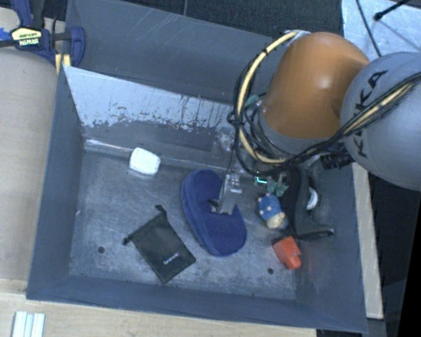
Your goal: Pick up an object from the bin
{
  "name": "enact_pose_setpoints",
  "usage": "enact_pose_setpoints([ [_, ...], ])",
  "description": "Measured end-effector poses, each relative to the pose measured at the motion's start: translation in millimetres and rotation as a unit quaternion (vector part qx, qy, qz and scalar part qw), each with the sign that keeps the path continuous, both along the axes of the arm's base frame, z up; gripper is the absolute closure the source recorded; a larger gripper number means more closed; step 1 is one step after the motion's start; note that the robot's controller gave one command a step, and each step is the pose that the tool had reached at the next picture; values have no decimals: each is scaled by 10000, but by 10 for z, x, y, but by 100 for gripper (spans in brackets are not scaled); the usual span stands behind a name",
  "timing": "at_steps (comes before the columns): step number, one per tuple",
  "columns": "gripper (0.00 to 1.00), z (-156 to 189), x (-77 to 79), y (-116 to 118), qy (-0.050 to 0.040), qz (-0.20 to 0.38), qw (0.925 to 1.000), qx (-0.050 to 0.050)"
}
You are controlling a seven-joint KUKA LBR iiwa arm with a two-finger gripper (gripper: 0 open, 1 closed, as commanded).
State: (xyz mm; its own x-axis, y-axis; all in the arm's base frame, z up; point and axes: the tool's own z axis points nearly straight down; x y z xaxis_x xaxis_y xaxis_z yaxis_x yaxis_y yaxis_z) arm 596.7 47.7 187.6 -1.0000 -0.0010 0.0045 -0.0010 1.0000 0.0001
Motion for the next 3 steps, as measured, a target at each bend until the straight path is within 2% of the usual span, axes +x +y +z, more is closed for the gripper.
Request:
enact_pose_setpoints([
  [1,0,-1202,-288,268,-33,498,9988,6],
  [2,100,-1149,-257,269,-75,489,9988,13],
  [3,100,-1163,-821,288,-48,1746,9846,5],
])
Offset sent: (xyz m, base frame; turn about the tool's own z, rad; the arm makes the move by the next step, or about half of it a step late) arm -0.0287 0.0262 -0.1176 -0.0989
